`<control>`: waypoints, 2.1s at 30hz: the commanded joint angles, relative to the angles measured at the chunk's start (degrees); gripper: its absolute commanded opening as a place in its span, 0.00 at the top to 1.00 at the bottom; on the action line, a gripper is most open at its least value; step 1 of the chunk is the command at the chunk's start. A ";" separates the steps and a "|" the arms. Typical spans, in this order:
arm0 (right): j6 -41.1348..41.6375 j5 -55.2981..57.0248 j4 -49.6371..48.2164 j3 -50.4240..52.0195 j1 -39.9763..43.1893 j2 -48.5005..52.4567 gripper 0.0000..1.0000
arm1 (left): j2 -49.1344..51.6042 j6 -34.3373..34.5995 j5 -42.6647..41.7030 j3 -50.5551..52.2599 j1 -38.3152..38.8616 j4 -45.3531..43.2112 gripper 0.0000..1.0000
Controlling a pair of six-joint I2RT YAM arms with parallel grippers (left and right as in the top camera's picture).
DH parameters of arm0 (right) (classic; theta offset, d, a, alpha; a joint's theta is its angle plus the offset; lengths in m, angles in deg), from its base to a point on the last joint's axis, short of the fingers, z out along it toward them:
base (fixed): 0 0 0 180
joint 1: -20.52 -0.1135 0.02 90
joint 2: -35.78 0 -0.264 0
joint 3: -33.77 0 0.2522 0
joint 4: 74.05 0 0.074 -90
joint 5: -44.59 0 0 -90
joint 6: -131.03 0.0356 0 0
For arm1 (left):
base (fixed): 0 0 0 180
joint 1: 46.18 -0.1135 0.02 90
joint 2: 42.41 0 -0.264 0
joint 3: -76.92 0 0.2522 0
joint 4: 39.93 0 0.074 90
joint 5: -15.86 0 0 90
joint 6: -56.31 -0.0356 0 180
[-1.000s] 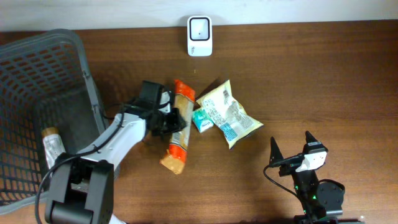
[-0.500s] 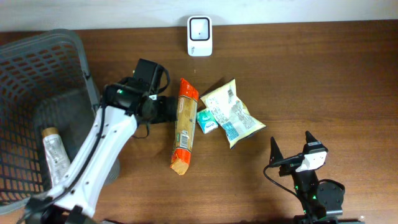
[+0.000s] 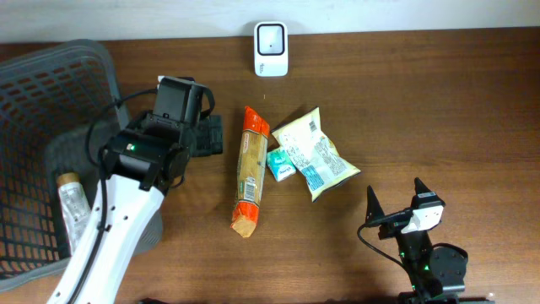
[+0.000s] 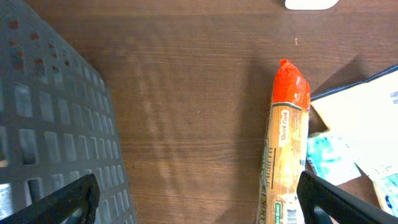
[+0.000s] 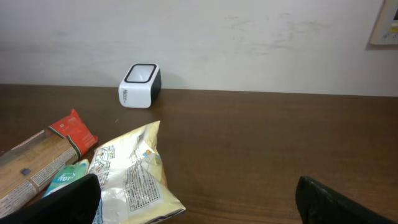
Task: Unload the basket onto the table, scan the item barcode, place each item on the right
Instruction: 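Lift the orange-capped pasta pack from the basket onto the table, left gripper, then place the white tube from the basket beside the pasta, left gripper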
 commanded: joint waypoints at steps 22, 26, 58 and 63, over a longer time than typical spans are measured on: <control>0.63 -0.46 -0.02 0.46 -0.04 -0.37 0.01 | -1.33 -9.62 18.78 10.14 -27.50 -1.16 0.01; 0.63 -0.46 -0.02 0.46 -0.04 -0.37 0.01 | -1.33 -9.62 17.27 10.14 -32.00 -1.01 0.01; 0.63 -0.46 -0.02 0.46 -0.04 -0.37 0.01 | 8.02 -14.25 11.56 -6.40 -62.79 -3.32 0.00; 0.63 -0.46 -0.02 0.46 -0.04 -0.37 0.01 | 9.31 -20.37 6.45 -0.33 -68.76 -4.94 0.01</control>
